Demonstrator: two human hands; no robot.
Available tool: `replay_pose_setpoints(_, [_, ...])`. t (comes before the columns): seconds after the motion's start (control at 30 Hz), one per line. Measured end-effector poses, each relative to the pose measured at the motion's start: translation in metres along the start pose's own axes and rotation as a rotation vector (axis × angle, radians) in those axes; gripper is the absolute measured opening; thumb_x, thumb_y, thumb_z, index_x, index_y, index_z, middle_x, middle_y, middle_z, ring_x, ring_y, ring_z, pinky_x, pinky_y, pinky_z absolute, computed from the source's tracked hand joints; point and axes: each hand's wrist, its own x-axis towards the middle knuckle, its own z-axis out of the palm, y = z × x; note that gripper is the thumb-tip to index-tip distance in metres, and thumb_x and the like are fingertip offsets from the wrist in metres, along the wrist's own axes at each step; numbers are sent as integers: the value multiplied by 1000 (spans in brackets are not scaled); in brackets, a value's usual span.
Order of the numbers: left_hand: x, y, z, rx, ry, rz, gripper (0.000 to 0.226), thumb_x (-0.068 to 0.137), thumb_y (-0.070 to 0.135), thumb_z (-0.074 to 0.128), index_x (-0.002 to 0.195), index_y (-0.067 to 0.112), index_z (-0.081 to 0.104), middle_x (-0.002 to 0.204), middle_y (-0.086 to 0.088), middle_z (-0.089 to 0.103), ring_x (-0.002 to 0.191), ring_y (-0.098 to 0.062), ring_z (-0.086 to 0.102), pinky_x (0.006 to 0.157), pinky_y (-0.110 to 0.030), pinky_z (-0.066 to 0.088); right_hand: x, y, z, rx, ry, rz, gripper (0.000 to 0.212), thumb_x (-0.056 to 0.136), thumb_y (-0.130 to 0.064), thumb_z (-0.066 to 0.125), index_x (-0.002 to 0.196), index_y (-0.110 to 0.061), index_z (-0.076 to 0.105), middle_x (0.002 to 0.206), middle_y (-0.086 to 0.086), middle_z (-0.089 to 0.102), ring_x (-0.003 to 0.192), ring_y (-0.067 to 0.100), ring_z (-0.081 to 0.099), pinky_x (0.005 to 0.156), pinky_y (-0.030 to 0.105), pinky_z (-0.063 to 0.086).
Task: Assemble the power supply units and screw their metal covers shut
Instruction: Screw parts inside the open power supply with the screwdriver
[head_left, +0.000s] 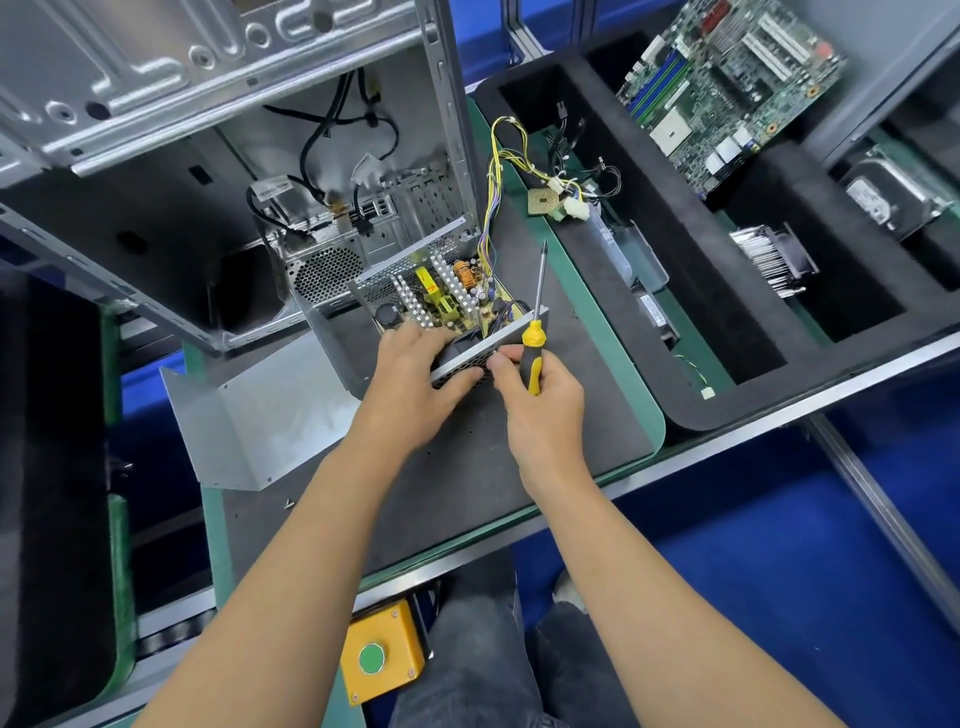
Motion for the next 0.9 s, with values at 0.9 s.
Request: replay_pose_setpoints(0.9, [4,21,-7,107,31,134,19,90,18,68,107,17,76,90,-5,44,90,-33,44,85,-27,22,-3,-12,7,-154,90,-144,6,89,-33,72,87,-27,71,72,-5,66,71,19,56,70,38,51])
